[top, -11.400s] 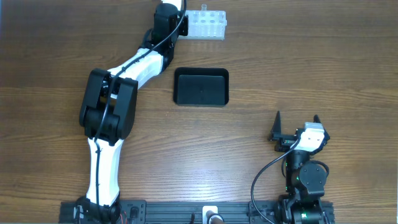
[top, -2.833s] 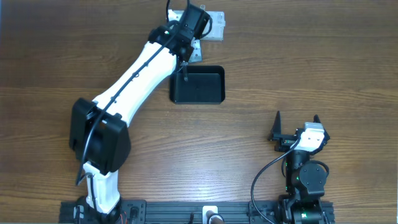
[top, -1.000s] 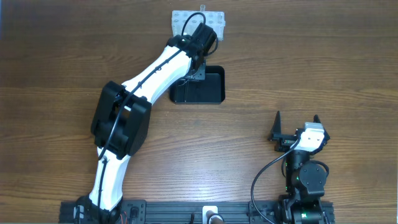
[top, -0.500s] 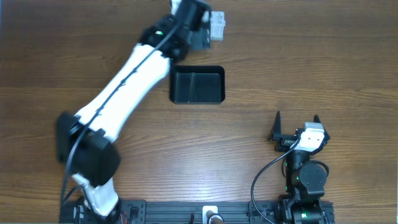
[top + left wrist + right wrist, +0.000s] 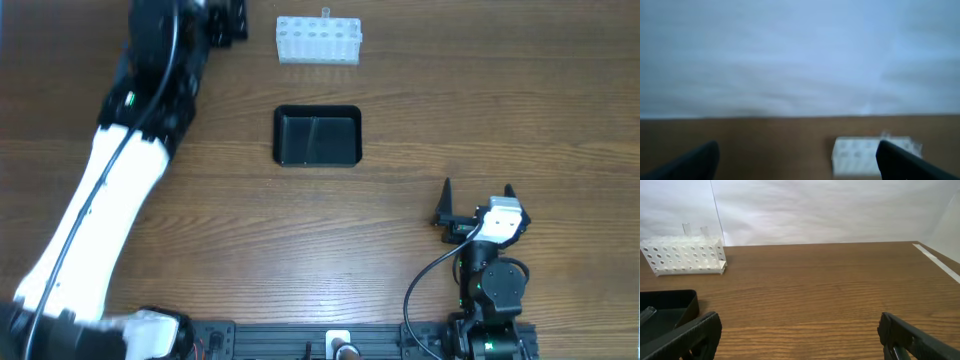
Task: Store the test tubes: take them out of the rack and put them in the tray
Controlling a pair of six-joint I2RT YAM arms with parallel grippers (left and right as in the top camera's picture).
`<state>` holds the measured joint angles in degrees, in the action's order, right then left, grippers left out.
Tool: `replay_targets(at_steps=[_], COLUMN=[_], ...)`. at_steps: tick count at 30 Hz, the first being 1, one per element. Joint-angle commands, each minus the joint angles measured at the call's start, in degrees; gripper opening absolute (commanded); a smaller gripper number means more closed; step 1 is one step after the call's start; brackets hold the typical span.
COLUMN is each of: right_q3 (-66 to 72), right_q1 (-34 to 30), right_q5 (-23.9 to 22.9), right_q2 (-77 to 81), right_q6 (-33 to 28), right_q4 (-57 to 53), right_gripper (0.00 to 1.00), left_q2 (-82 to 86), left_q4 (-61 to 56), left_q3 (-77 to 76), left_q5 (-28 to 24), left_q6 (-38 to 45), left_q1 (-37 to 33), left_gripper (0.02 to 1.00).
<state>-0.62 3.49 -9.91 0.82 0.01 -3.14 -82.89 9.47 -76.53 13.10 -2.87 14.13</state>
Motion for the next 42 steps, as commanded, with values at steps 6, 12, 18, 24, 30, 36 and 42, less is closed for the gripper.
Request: replay_targets(at_steps=[6, 12, 18, 24, 30, 36, 42], right_q3=[0.35, 0.35, 0.35, 0.35, 0.35, 0.35, 0.35], right_q1=[0.31, 0.31, 0.31, 0.31, 0.31, 0.31, 0.31], right_q5=[0.44, 0.44, 0.44, 0.44, 0.44, 0.44, 0.44], right_q2=[-0.5, -0.5, -0.5, -0.5, -0.5, -0.5, -0.5], right_q6=[0.15, 0.15, 0.15, 0.15, 0.15, 0.15, 0.15], right_q4=[-0.15, -0.17, -0.15, -0.15, -0.15, -0.15, -0.15], right_gripper=[0.993, 0.993, 0.991, 0.991, 0.993, 0.991, 0.993], left_q2=[32.46, 51.74, 67.25, 76.59, 81.48, 82.73, 82.73], left_q4=[-11.87, -14.75, -18.16, -18.49, -12.79, -5.53, -5.11], left_q3=[35.45, 54.51, 68.17, 74.75, 76.19, 76.19, 76.19], left_q5=[-8.17, -8.55, -10.73, -12.2, -14.4, -15.23, -15.21], left_q6=[2.91, 2.89, 2.91, 2.91, 2.89, 2.84, 2.45], left_q1=[-7.39, -10.45, -12.17, -12.17, -12.17, -12.17, -12.17], left_gripper=[0.998, 0.998, 0.998, 0.998, 0.998, 0.998, 1.0])
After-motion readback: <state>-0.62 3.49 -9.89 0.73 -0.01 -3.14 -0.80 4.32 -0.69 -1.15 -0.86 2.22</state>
